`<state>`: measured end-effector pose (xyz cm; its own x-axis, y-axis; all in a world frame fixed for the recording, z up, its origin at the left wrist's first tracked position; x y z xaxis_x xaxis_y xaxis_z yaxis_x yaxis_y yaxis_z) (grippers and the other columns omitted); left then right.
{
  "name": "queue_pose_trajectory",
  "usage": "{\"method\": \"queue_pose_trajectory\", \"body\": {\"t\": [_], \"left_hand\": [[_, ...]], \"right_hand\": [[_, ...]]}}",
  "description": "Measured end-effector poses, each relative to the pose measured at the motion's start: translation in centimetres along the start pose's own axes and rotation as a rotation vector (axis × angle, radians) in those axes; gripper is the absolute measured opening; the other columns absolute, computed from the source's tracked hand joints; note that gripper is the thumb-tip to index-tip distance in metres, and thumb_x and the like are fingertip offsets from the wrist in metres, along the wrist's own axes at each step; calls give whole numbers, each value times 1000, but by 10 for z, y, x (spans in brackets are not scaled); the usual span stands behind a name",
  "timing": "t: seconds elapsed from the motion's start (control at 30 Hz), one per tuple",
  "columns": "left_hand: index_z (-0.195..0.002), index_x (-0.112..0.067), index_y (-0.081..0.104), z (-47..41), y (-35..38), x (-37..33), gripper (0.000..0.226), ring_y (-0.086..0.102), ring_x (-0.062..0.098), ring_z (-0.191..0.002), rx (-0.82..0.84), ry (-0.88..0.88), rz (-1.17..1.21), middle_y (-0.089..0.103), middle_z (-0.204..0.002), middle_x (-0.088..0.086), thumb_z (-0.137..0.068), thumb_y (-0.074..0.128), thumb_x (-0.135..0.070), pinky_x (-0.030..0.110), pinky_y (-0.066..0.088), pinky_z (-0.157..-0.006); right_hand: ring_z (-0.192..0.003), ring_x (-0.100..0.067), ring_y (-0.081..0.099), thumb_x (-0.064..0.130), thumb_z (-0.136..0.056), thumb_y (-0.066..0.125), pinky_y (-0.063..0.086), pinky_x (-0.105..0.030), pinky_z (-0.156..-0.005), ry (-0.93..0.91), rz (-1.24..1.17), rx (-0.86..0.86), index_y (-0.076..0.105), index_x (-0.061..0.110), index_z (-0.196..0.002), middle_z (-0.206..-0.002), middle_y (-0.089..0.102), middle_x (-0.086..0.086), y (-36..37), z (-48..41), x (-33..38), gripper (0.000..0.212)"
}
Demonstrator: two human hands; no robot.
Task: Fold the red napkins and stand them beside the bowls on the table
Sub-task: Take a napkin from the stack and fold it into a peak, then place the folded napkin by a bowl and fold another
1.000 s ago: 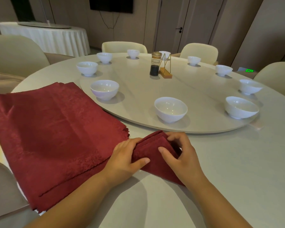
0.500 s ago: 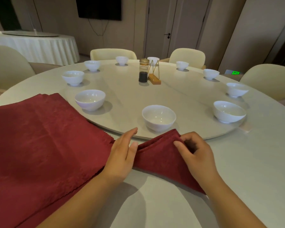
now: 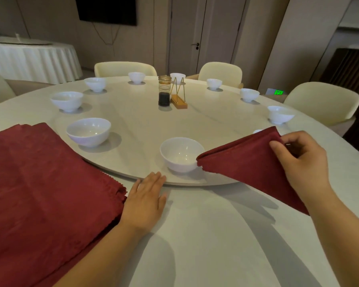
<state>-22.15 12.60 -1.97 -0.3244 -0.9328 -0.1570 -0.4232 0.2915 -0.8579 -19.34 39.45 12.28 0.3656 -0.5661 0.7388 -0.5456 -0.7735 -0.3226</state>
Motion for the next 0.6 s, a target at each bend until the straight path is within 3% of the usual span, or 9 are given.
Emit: {"method": "queue_pose_trajectory", "body": {"t": [0.17,0.3,0.43,0.6], "left_hand": [[-101,-7,70,-1,1,2,47,67,23,-95,-26,-18,-44,69,-104,9,-79,36,-31,34,30,-89],[-101,-8,69,1,1,6,47,65,22,-100,-53,-54,-45,69,-105,9,-84,34,-35,34,30,-89],[-115,-9,47,4,4,10,57,41,20,-114,-4,-62,1,65,-113,13,-98,8,-46,27,17,-103],[-117,-10,43,4,7,13,57,38,18,-116,-19,-58,10,64,-115,12,-97,6,-49,24,10,-104]], "right_hand": [[-62,15,50,11,-88,59,37,-1,-59,0,43,-62,47,27,-68,-69,50,19,10,-24,0,28],[-78,-9,49,17,-89,57,35,-14,-64,30,98,-46,51,15,-85,-74,50,10,45,-39,-11,7],[-79,-14,46,19,-90,55,30,-15,-62,15,132,-15,53,11,-90,-84,52,2,83,-48,-17,8],[-77,-15,46,17,-91,55,29,-17,-61,-5,128,3,56,3,-94,-83,53,0,114,-55,-26,15]]}}
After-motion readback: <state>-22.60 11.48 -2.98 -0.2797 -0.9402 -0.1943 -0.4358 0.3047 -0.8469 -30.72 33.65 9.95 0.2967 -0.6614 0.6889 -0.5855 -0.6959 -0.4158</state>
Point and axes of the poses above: each hand's wrist, its own z-axis away from the middle knuckle, its own y-axis out of the palm, x = y × z, the point moved 5 cm from there along -z, towards the middle knuckle
